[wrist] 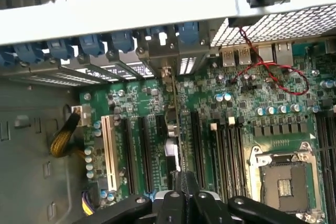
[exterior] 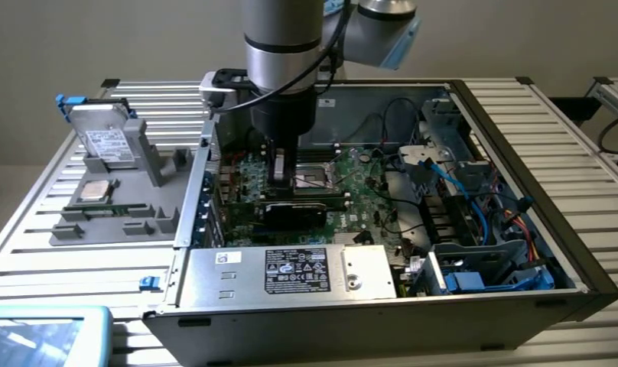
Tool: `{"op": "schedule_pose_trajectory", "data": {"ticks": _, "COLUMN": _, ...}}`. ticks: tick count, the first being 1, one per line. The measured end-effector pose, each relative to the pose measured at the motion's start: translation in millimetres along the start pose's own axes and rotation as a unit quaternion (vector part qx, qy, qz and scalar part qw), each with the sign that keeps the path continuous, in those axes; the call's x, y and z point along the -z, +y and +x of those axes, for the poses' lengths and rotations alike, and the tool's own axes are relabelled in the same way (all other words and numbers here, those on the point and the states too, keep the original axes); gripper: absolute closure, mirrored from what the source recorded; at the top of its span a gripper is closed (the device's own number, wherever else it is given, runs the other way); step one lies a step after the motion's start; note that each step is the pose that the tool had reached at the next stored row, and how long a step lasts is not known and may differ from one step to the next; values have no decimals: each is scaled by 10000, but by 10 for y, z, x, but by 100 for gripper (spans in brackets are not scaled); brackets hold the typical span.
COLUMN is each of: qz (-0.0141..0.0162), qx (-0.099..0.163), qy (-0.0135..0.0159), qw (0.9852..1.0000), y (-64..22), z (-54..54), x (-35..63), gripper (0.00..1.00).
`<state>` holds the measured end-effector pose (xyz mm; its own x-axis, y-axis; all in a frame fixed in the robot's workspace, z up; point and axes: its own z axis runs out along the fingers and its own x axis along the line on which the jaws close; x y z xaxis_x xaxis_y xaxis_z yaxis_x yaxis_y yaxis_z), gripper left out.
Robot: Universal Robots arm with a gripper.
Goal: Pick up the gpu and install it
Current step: 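Press down on the gpu until it lock into place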
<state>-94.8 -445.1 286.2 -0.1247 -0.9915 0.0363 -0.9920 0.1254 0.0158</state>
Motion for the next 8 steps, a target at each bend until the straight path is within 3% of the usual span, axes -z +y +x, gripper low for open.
{"op": "schedule_pose_trajectory", "data": {"ticks": 4, "qz": -8, "qx": -16, "qy": 1, "qw": 10000, "y": 2, "z": 6, "x": 150, "gripper": 88}}
{"op": "schedule_pose_trajectory", "data": {"ticks": 8, "qz": -9, "qx": -16, "qy": 2, "qw": 10000, "y": 5, "z": 6, "x": 153, "gripper": 88}}
